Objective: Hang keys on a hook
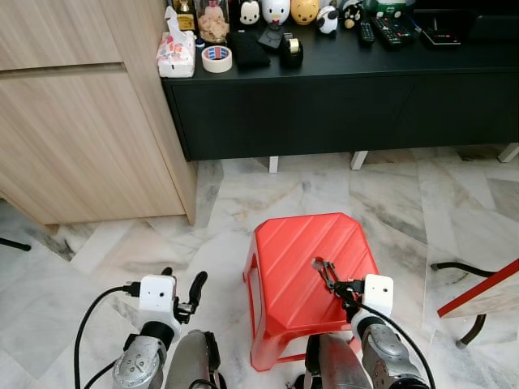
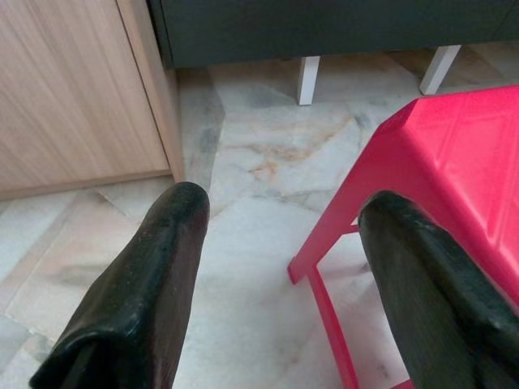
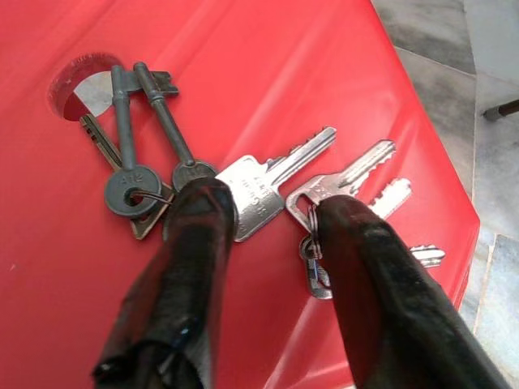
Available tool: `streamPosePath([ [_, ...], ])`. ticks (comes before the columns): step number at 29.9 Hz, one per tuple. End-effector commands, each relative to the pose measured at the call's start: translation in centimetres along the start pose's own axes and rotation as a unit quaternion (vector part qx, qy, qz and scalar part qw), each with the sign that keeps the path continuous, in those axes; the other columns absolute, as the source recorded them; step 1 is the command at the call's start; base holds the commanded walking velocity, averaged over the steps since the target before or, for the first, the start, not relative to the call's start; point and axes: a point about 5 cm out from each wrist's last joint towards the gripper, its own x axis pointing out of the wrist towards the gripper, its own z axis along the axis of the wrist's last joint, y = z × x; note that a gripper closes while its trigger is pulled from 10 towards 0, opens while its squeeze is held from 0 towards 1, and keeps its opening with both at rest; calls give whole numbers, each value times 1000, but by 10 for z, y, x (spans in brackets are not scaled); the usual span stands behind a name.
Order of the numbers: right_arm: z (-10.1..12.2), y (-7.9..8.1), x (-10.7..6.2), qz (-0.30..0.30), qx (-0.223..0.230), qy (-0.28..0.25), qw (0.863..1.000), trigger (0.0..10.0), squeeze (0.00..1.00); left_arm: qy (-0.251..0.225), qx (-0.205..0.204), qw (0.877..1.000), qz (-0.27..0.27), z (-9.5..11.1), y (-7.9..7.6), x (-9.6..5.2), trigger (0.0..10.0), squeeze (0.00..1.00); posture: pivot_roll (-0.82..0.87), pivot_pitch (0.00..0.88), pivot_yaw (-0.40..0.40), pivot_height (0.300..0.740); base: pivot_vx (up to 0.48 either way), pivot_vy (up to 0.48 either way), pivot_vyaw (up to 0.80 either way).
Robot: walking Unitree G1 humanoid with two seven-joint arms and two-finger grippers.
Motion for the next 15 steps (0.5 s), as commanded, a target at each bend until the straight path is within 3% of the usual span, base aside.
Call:
streamPosePath([
  [1, -18, -5, -4, -10, 0, 40, 999, 0, 0, 8, 12, 1000, -8, -1, 0, -1, 10000, 0, 79, 187, -20, 622, 0, 0, 0],
  [15, -18, -3, -5, -8, -3, 32, 999, 0, 0, 6, 13, 1000, -9, 0, 0, 2, 10000, 0, 82, 161, -23, 622, 0, 0, 0],
])
